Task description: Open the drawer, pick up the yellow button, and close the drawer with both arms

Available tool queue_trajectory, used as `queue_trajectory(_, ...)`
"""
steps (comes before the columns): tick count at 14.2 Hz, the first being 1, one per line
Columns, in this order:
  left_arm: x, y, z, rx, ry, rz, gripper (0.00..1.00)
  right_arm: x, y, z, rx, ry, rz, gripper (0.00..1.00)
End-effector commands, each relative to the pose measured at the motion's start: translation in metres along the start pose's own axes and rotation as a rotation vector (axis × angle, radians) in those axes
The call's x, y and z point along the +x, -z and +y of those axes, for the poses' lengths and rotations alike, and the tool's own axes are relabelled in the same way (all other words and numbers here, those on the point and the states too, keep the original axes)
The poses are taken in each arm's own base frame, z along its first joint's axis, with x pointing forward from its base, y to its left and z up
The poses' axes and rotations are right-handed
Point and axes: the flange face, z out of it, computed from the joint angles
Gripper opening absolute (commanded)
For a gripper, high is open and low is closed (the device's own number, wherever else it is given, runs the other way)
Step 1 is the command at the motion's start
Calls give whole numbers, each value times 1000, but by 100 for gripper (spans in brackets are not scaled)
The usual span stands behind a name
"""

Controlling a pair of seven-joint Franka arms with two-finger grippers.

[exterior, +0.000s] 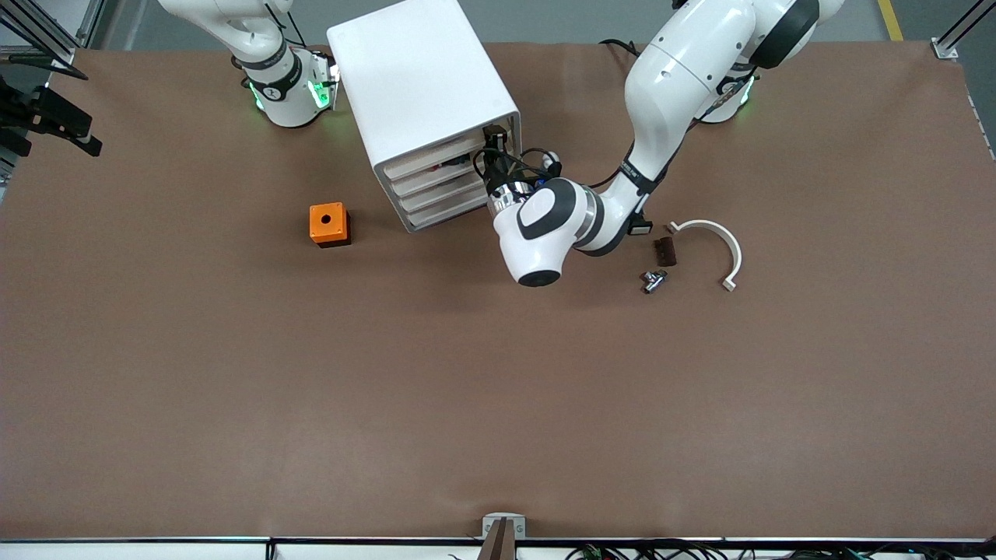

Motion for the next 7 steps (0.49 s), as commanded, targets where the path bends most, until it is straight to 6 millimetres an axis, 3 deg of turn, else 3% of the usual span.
queue_trajectory(1, -3, -3, 1, 24, 83, -18, 10, -6, 2, 9, -10, 18, 3, 100)
queue_trajectory(5, -2, 1, 1, 25, 84, -29, 8, -6, 5, 7, -11, 19, 12, 100)
queue_trajectory(7, 4, 14, 6, 30, 87, -62, 8, -4, 10, 10, -13, 14, 21, 100)
